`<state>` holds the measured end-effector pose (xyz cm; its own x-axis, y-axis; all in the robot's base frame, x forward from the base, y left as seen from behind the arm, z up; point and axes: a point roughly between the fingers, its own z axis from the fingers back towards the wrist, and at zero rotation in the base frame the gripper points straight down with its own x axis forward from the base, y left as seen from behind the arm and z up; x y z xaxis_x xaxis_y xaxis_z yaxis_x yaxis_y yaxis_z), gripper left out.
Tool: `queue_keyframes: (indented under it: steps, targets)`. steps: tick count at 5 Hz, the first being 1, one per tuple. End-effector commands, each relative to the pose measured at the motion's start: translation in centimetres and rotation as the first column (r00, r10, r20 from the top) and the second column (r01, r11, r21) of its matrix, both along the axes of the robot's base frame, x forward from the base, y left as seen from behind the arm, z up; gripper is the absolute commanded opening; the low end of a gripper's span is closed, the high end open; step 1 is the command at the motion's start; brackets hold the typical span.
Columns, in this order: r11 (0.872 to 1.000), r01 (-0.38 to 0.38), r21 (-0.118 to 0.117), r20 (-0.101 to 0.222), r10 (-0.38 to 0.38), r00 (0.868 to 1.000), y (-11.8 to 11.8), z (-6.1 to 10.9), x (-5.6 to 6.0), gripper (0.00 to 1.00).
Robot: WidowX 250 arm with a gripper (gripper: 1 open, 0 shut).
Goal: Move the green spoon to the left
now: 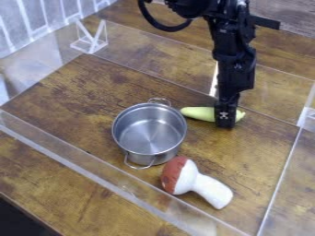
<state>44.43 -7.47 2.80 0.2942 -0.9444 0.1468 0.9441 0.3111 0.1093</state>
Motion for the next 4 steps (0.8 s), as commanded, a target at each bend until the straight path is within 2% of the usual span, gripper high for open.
queue_keyframes:
  steps: [1,4]
  targets:
    - [1.0,-0.014,-0.001,0.042,0.014,0.999,0.7,1.1,1.5,0.0]
    - [0.997,-0.081,0.002,0.047,0.081,0.996,0.5,2.7,0.8,0.0]
